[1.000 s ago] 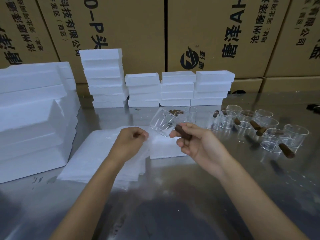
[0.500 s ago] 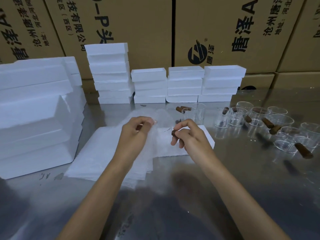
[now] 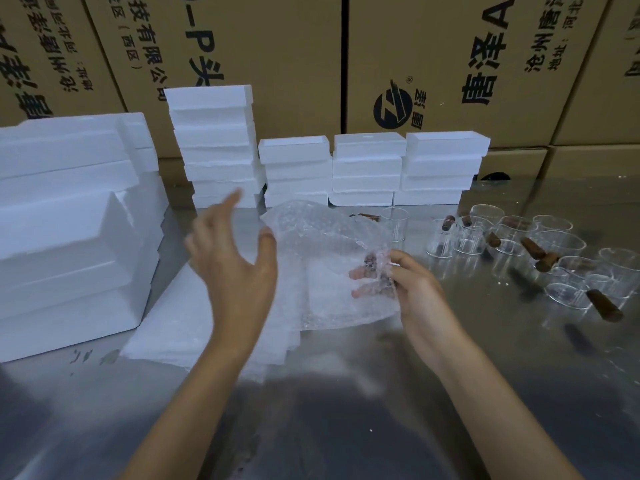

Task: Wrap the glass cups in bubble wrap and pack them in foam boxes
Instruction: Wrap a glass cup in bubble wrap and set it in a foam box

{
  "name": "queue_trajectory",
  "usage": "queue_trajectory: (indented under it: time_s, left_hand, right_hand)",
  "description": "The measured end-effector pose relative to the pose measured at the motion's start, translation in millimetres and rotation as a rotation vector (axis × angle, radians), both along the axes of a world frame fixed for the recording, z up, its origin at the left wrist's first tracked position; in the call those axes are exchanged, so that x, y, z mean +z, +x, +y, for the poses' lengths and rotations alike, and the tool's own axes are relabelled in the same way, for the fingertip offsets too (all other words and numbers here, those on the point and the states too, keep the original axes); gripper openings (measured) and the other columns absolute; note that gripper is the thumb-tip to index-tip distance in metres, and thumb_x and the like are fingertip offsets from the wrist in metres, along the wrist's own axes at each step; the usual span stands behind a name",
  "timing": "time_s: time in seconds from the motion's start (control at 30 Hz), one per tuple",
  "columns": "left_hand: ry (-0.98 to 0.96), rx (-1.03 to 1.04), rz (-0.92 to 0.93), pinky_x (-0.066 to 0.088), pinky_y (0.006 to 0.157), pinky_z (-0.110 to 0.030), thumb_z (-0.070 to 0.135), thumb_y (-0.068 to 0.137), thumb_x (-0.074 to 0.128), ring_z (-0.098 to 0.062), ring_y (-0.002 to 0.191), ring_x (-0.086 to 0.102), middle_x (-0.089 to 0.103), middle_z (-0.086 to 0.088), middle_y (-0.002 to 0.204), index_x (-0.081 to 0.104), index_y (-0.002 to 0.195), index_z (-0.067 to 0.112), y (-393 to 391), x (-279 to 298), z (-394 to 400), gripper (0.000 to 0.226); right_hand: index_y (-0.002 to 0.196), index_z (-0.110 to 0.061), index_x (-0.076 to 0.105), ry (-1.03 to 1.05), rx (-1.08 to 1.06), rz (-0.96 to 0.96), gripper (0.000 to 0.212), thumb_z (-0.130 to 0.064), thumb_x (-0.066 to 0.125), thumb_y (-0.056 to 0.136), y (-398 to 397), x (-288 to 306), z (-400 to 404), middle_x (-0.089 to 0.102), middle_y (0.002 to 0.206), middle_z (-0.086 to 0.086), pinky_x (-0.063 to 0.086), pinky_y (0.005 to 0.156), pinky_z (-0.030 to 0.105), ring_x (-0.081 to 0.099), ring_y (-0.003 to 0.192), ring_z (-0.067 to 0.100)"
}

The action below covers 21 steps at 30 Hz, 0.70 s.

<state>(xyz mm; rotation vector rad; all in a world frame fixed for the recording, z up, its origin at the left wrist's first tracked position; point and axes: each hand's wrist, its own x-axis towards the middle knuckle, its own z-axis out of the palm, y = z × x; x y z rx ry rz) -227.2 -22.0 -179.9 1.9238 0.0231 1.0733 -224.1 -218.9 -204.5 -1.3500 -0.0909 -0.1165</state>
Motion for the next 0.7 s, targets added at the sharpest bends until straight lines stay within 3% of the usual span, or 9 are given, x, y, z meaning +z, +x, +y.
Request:
queue_trajectory:
  time_s: [0.07,0.13,0.2,0.27,0.37,0.47,0.57,0.7]
  left_hand:
    - [-0.144,-0.115,0.241,0.032,0.108,-0.035,0.046,0.089,0.069,-0.012,0.132,0.036,0.041,0.013,0.141,0.031,0.15,0.035,10,1,17,0.073]
    - [-0.383,-0.478,0.517,0.032,0.108,-0.032,0.063,0.081,0.068,-0.007,0.129,0.046,0.051,0.027,0.132,0.038,0.148,0.036,13,2,23,0.079]
    - [-0.483,-0.802,0.61,0.037,0.113,-0.04,0.06,0.085,0.067,-0.012,0.125,0.058,0.063,0.015,0.132,0.056,0.138,0.03,13,-3,22,0.062]
    - [-0.538,-0.954,0.616,0.046,0.108,-0.039,0.057,0.085,0.068,-0.017,0.123,0.061,0.065,0.005,0.133,0.06,0.135,0.027,11,-6,17,0.059]
    - [-0.626,-0.99,0.643,0.049,0.104,-0.031,0.06,0.076,0.077,-0.015,0.128,0.057,0.061,0.007,0.137,0.051,0.143,0.029,10,-10,10,0.078]
    - [-0.717,-0.96,0.697,0.035,0.116,-0.045,0.06,0.067,0.085,-0.022,0.139,0.045,0.052,0.005,0.148,0.04,0.15,0.029,12,-15,8,0.099]
    - [-0.744,-1.019,0.707,0.035,0.115,-0.048,0.056,0.069,0.085,-0.026,0.136,0.048,0.052,-0.002,0.147,0.045,0.148,0.027,12,-20,2,0.092]
    - [-0.781,-0.914,0.674,0.033,0.116,-0.047,0.057,0.058,0.091,-0.018,0.139,0.044,0.05,0.009,0.148,0.035,0.15,0.042,11,-19,0,0.109]
  right_hand:
    - [0.102,-0.003,0.061,-0.01,0.012,-0.007,0.015,-0.003,0.047,0.096,-1,1,-3,0.076,0.082,0.01,0.044,0.089,0.042,0.068,0.061,0.025]
    - [0.104,-0.003,0.061,-0.004,0.029,-0.005,0.017,-0.002,0.046,0.096,-3,3,-3,0.076,0.084,0.01,0.042,0.087,0.04,0.066,0.062,0.023]
    - [0.108,-0.002,0.06,0.027,0.08,-0.006,0.021,-0.003,0.048,0.091,-7,5,-1,0.075,0.089,0.012,0.046,0.083,0.037,0.064,0.065,0.023]
    - [0.117,-0.004,0.059,0.035,0.127,0.001,0.028,-0.003,0.046,0.092,-11,4,2,0.074,0.097,0.013,0.049,0.077,0.034,0.063,0.067,0.022]
    - [0.134,-0.011,0.055,0.07,0.184,0.078,0.042,0.001,0.04,0.097,-15,0,10,0.07,0.117,0.022,0.047,0.087,0.041,0.066,0.091,0.032]
    - [0.129,-0.002,0.057,0.163,0.204,0.134,0.032,0.001,0.046,0.099,-18,-6,20,0.067,0.121,0.026,0.044,0.101,0.052,0.058,0.116,0.051]
    - [0.126,-0.005,0.06,0.159,0.195,0.159,0.028,-0.004,0.049,0.1,-18,-9,26,0.069,0.12,0.021,0.042,0.109,0.057,0.06,0.119,0.043]
    - [0.129,0.005,0.059,0.116,0.272,0.158,0.039,-0.018,0.038,0.106,-17,-9,22,0.067,0.128,0.014,0.036,0.116,0.053,0.058,0.127,0.032]
